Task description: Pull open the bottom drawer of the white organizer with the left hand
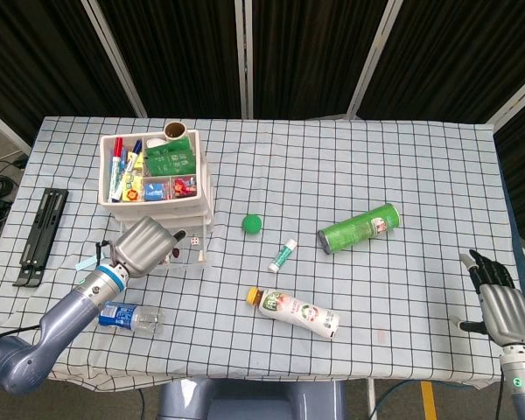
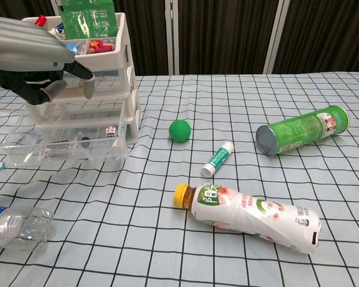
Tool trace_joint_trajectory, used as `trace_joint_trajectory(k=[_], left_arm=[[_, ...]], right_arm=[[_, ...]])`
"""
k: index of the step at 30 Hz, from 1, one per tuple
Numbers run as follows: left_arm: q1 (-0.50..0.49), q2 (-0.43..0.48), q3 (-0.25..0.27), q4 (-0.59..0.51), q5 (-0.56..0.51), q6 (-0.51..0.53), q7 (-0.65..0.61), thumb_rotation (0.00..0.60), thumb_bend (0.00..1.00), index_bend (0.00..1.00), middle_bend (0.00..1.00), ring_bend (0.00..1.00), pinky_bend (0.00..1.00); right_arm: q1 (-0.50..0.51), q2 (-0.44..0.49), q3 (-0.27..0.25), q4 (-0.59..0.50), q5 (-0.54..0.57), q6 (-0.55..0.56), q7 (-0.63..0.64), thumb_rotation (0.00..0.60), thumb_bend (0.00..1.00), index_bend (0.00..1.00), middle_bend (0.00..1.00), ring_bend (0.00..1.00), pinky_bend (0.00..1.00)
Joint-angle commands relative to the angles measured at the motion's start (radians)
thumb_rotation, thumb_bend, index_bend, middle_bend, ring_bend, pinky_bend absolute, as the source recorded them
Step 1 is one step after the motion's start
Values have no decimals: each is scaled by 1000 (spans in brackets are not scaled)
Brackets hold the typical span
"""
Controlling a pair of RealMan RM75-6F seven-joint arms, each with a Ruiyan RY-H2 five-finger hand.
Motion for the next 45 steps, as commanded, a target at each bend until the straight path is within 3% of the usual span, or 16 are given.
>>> trace_joint_trajectory(k=[1, 5, 8, 17, 23, 33, 38, 45], left_arm=[[8, 7, 10, 1, 35, 11, -6, 600, 87, 204, 640, 726, 703], [12, 12, 17, -2, 42, 16, -2, 600, 41, 140, 454, 650, 643], [13, 16, 18, -7, 44, 21, -1, 600, 34, 120, 391, 599, 596], [17, -31, 22, 50, 112, 45, 16, 600, 41, 440, 794, 803, 712], [18, -85, 21, 119, 149, 68, 57, 600, 41, 513, 908, 862, 759], [5, -139, 31, 221, 221, 28, 55, 600, 42, 552, 953, 889, 787], [5, -155, 30, 249, 225, 15, 41, 600, 83, 477, 953, 889, 788], [-9, -164, 33, 275, 232, -18, 51, 600, 112, 462, 953, 889, 788]], right_arm=[[-1, -1, -2, -2, -3, 2, -2, 600, 18, 0, 0, 0, 0], [-1, 0, -2, -4, -5, 4, -2, 600, 18, 0, 0, 0, 0], [-2, 0, -2, -4, -5, 6, -2, 600, 18, 0, 0, 0, 0], [-4, 3, 1, -5, -3, 11, 0, 600, 19, 0, 0, 0, 0], [-4, 2, 4, -2, 2, 12, 1, 600, 18, 0, 0, 0, 0], [-3, -2, 10, 6, 20, 7, -6, 600, 18, 0, 0, 0, 0], [-2, -4, 12, 8, 26, 5, -9, 600, 18, 0, 0, 0, 0], [0, -6, 20, 17, 46, -1, -10, 600, 18, 0, 0, 0, 0]])
